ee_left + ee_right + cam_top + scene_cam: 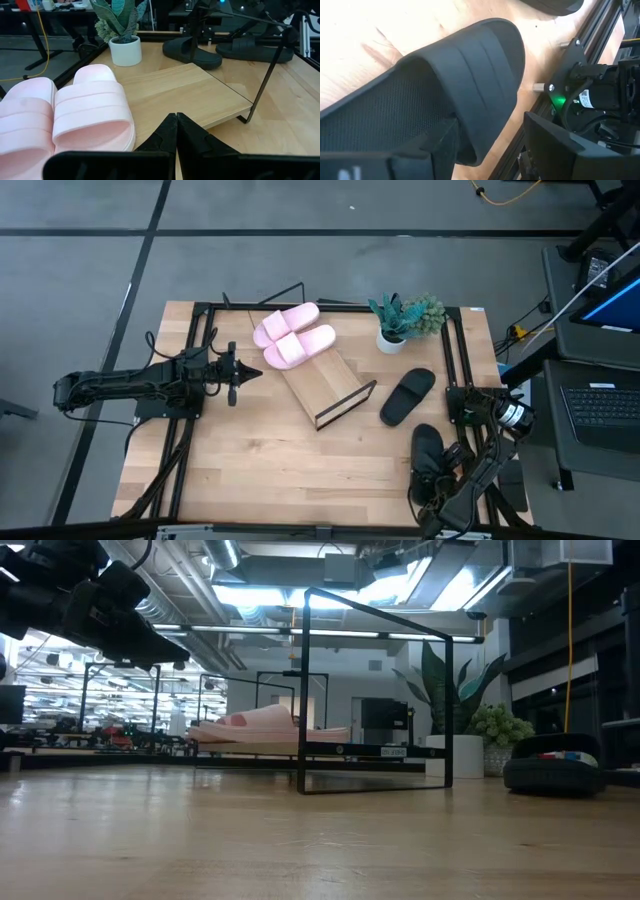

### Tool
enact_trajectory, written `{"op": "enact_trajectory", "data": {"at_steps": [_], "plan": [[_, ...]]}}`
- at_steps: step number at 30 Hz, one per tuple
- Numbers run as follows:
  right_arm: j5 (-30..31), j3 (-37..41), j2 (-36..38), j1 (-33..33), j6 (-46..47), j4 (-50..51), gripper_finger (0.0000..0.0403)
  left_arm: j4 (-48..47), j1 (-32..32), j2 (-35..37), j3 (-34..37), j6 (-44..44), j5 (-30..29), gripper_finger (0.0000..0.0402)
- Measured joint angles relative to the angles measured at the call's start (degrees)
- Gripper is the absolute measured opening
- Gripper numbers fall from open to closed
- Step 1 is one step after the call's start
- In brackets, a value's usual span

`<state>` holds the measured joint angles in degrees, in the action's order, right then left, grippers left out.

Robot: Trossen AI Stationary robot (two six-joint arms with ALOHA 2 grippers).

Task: Pick and place slides into the shelf
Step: Put the bottom black slides on the shelf

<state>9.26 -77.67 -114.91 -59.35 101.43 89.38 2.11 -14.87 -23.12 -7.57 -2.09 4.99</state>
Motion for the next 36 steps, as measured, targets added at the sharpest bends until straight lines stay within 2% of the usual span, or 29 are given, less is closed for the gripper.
{"op": "enact_trajectory", "data": {"at_steps": [7, 19, 29, 32, 36], "plan": [[0.28, 0.00, 0.00, 0.09, 0.07, -1.11, 0.0216, 0.00, 0.02, -0.02, 0.00, 0.00, 0.00, 0.0000], [0.37, -0.07, 0.00, 2.91, -2.99, -0.39, 0.0176, 0.01, 0.00, -0.02, 0.00, 0.00, 0.00, 0.0000], [0.33, -0.07, 0.00, 3.39, -2.70, 0.17, 0.0170, 0.02, 0.00, -0.02, 0.00, -0.02, 0.00, 0.0000], [0.33, -0.07, 0.00, 3.39, -2.67, 0.15, 0.0148, 0.01, 0.00, -0.01, 0.00, -0.02, 0.00, 0.0000], [0.31, -0.07, 0.00, 3.37, -2.28, -0.14, 0.0092, 0.02, 0.00, -0.01, 0.00, -0.02, 0.00, 0.0000]]}}
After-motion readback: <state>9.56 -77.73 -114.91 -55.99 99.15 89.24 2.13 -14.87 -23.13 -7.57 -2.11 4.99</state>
